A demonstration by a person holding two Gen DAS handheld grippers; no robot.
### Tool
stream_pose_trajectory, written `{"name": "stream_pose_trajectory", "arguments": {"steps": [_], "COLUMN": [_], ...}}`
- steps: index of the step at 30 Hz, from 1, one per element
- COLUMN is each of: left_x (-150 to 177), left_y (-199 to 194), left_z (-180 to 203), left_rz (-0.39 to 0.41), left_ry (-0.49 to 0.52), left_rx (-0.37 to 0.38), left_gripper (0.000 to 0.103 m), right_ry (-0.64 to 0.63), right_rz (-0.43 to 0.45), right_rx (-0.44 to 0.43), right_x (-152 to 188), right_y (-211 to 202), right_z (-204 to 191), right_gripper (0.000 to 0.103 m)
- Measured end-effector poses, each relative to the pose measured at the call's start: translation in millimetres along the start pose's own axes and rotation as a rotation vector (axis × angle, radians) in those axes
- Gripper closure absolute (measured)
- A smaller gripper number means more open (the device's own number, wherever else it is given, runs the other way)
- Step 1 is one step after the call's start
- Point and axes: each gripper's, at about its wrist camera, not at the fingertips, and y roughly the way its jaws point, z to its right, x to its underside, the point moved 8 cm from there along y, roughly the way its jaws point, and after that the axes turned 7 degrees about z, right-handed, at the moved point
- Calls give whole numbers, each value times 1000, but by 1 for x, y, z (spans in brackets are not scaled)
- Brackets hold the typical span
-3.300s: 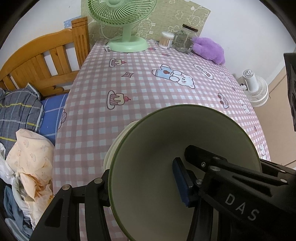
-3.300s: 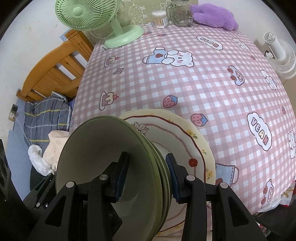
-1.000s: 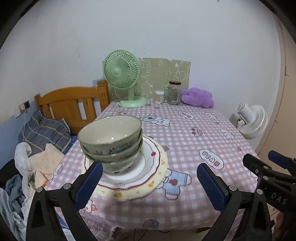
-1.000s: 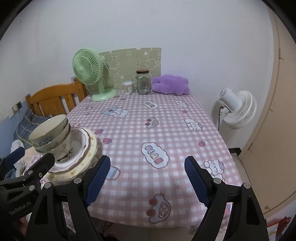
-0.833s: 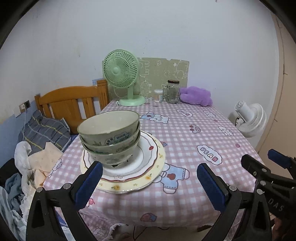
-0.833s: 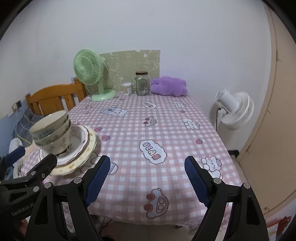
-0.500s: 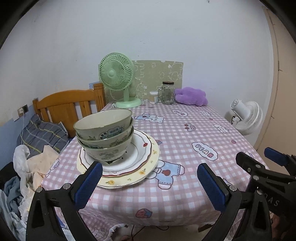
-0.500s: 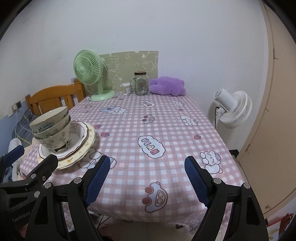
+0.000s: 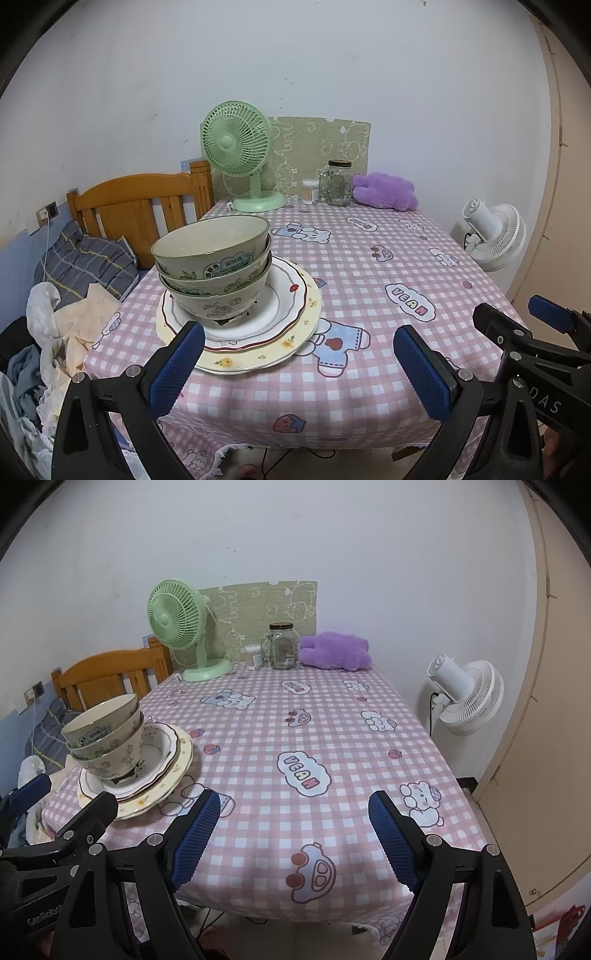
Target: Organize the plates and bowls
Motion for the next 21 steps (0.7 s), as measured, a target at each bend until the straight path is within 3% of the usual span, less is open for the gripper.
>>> {"name": "stream_pose_trajectory", "arguments": {"steps": [21], "left_x": [3], "left_y": [6], "left_z": [0], "left_rz": [-7], "left_ry": [-9], "left_rx": [0], "left_gripper": [0], "right_ry": [-6], "right_rz": [-3], "right_rx": [6], "right_x": [2], "right_y": [8], "right_z": [0], "right_gripper": [18]}}
